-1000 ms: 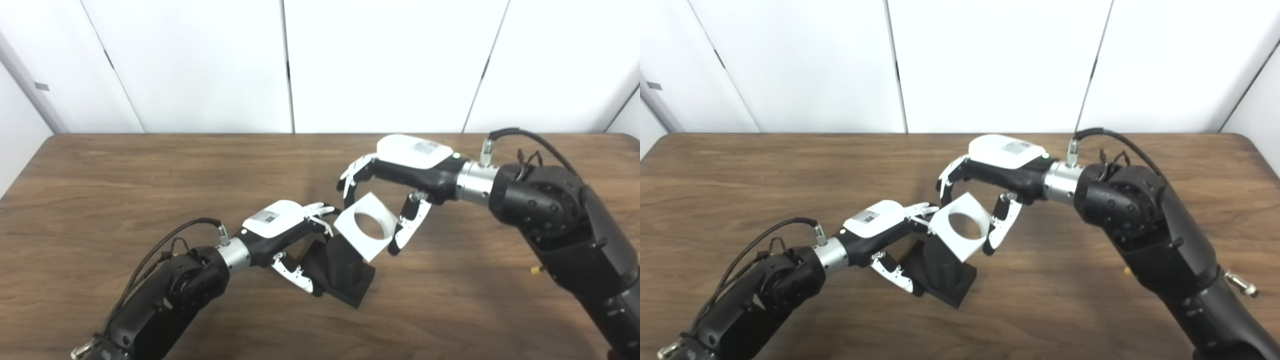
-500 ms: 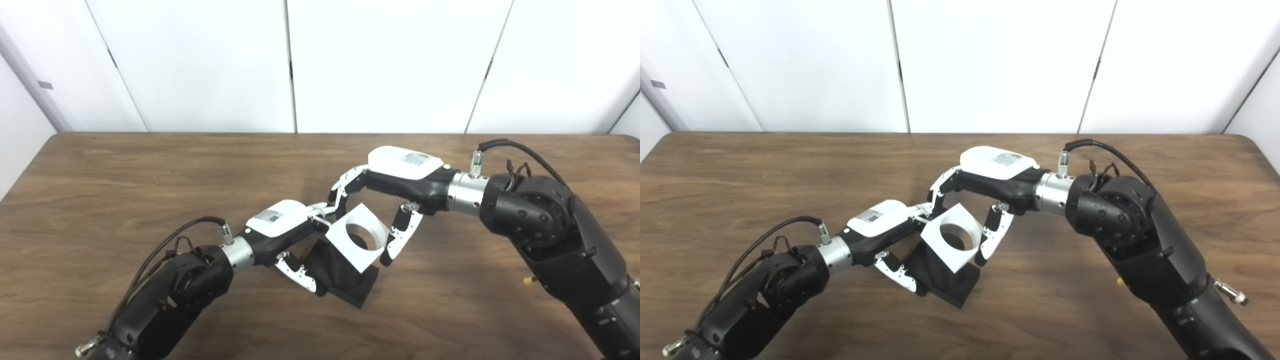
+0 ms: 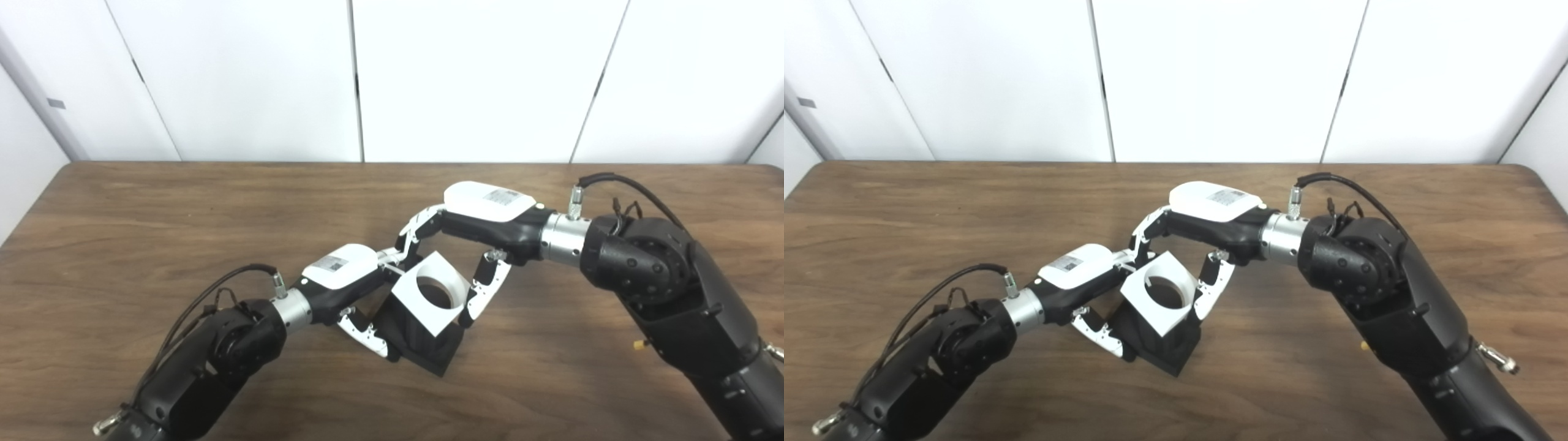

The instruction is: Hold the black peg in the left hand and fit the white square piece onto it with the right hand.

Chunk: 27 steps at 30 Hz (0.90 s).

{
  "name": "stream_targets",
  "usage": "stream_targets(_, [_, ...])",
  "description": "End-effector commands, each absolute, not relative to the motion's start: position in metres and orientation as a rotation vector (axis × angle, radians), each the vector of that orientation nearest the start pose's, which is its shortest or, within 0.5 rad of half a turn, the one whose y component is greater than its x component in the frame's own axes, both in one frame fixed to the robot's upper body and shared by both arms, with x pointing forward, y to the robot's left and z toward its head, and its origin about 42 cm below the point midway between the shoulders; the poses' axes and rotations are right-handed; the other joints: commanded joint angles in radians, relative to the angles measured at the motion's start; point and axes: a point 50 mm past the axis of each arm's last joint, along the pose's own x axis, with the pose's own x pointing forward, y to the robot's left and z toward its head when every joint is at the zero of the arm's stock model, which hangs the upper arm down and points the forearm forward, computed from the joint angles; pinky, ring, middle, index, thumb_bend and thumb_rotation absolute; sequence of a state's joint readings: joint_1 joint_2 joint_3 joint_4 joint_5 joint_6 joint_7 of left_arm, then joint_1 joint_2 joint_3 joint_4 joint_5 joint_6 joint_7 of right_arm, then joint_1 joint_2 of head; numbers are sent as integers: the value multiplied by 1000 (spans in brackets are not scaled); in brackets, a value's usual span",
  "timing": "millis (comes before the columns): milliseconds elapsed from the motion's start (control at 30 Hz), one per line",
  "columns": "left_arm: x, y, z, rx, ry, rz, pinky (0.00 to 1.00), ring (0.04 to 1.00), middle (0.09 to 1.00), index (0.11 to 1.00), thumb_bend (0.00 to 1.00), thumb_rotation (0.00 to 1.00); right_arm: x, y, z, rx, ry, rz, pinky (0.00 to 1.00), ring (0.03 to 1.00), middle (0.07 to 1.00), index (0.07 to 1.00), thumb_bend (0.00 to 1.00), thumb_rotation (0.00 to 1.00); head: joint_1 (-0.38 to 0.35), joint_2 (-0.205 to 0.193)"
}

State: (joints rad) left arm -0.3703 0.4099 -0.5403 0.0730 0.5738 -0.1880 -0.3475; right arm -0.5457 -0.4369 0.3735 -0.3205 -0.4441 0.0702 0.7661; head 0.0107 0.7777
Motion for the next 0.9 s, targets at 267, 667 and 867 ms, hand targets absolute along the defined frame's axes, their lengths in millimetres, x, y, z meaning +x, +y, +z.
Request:
stream_targets(267, [342,171,124,1171,-222,-974,862,978,958,491,523,71,358,-154,307,-1182,-501,928,766,852,798,478,524,131,5,5])
stream_targets(667, [340,170,126,1175,-222,-972,855,980,963,491,523,70,362,-149,284,-1172,-451,967,756,844,796,478,523,130,13,11])
stream_targets(867, [341,168,125,1176,-235,-972,838,974,953,491,523,71,360,-144,276,-1170,-446,990,763,839,792,477,523,129,13,14])
